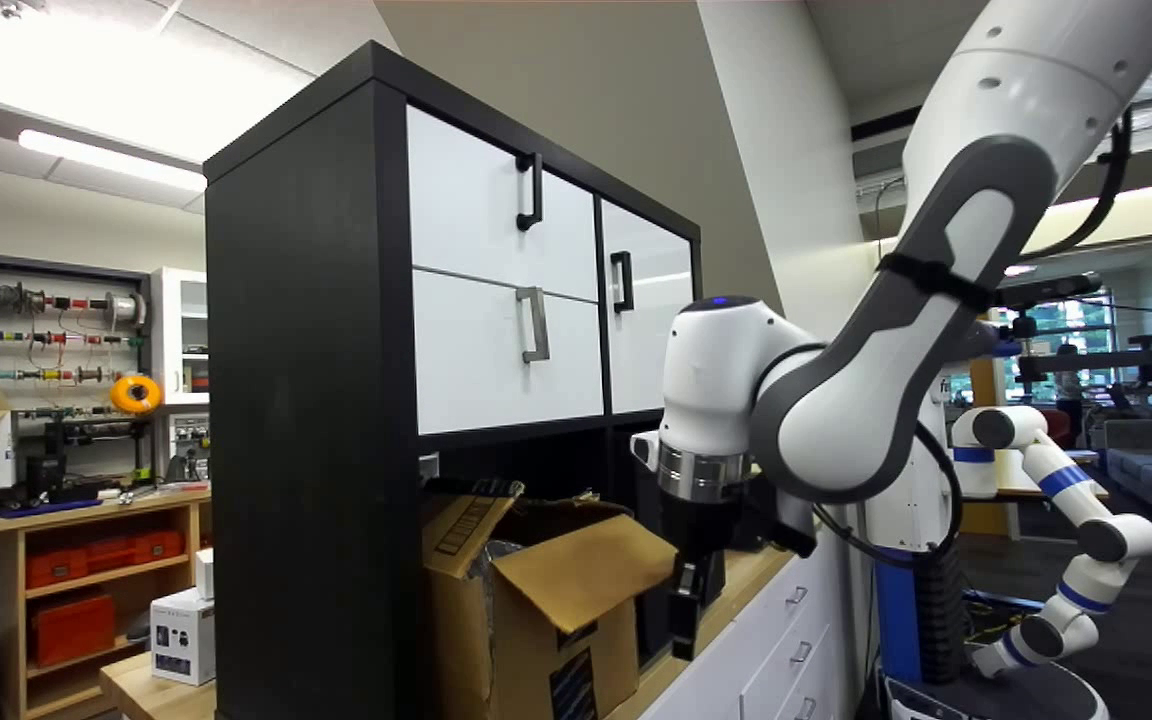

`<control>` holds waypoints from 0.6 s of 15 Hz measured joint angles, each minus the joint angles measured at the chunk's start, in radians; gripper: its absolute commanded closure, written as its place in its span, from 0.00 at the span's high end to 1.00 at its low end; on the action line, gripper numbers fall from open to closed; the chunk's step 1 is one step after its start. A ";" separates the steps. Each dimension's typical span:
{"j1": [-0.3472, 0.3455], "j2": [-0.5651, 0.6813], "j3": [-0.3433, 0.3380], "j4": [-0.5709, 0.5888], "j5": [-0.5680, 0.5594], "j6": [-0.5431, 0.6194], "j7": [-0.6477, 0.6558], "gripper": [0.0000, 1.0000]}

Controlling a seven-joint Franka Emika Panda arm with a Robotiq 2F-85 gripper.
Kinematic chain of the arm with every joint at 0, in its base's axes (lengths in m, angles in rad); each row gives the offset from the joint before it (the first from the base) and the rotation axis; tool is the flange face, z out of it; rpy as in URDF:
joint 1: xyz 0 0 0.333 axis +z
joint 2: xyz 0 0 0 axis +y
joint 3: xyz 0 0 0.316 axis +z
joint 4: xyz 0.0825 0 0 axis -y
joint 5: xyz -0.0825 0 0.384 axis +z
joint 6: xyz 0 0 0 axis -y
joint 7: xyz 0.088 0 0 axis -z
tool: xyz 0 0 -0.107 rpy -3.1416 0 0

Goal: Push the box into the shelf

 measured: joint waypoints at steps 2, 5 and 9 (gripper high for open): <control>-0.048 -0.076 0.059 -0.029 -0.042 -0.135 0.002 0.99; -0.137 -0.172 0.171 -0.062 -0.050 -0.301 0.002 1.00; -0.222 -0.256 0.279 -0.098 -0.039 -0.415 0.002 1.00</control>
